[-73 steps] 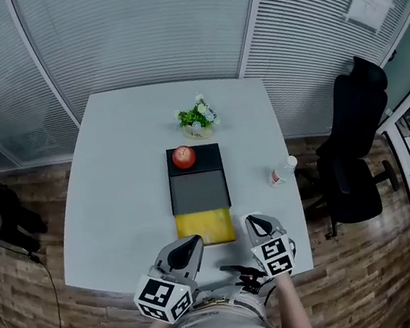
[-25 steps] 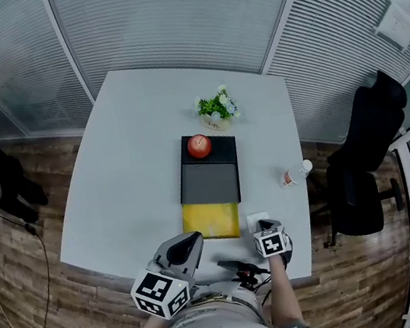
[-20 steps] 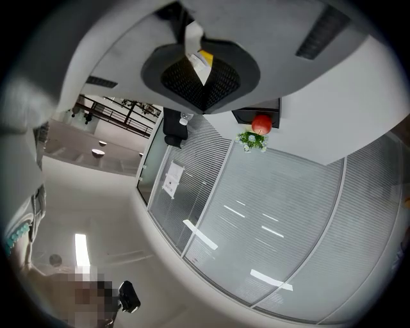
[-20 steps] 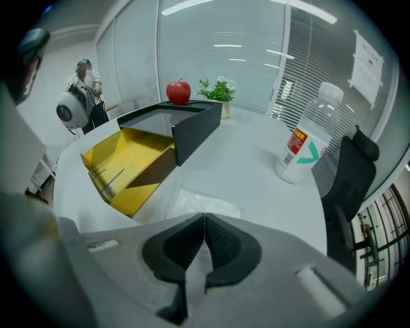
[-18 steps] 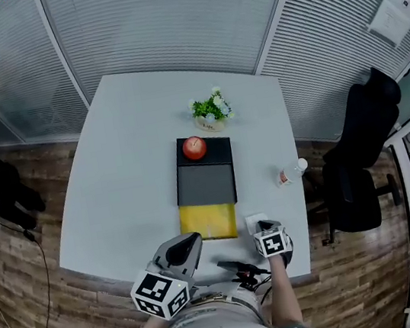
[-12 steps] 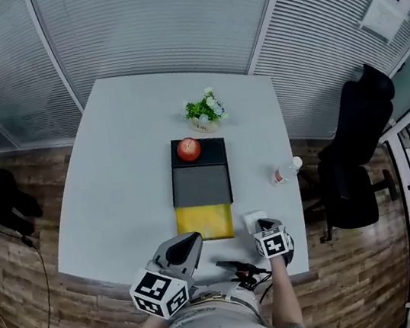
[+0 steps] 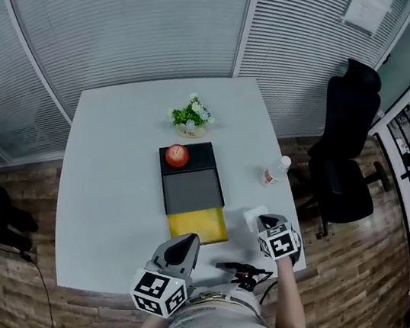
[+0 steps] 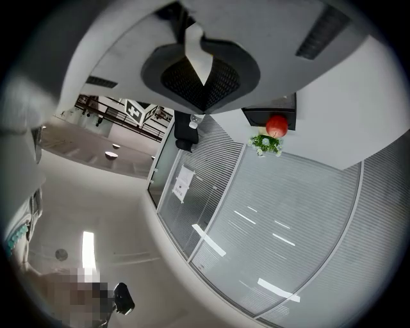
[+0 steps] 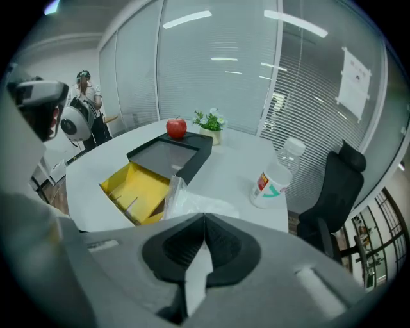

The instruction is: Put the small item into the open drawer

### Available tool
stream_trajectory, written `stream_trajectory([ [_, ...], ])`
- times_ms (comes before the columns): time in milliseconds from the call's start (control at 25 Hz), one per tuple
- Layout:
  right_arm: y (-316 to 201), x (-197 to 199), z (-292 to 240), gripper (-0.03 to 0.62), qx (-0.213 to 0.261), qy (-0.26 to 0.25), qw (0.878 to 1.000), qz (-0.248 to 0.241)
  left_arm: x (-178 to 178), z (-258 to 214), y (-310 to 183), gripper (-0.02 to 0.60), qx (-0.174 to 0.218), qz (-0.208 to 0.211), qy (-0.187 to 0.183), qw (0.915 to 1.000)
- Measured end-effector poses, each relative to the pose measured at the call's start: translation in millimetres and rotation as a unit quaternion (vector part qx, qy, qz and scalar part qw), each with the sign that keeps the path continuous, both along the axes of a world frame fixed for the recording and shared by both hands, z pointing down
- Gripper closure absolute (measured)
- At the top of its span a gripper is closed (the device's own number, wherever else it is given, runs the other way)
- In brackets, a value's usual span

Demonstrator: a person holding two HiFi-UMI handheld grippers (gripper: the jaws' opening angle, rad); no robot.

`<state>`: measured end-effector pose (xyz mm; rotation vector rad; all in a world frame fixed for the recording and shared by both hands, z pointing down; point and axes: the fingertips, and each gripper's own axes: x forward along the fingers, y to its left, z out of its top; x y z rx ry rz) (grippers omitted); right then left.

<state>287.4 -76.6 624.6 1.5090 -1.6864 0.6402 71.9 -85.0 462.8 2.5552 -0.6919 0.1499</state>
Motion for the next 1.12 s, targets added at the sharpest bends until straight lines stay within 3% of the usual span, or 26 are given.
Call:
stream_trajectory([
  [520, 12, -8, -83, 0.591, 0.045, -0.005, 0.999, -0.001, 11, 1, 4, 0.584, 0.001, 0.029, -0.002, 0.9996],
  [1120, 4, -26, -92, 0.589, 0.045, -0.002, 0.999, -0.027, 2, 0, 7, 0.584, 0.005, 0.023, 0.000, 0.9997],
])
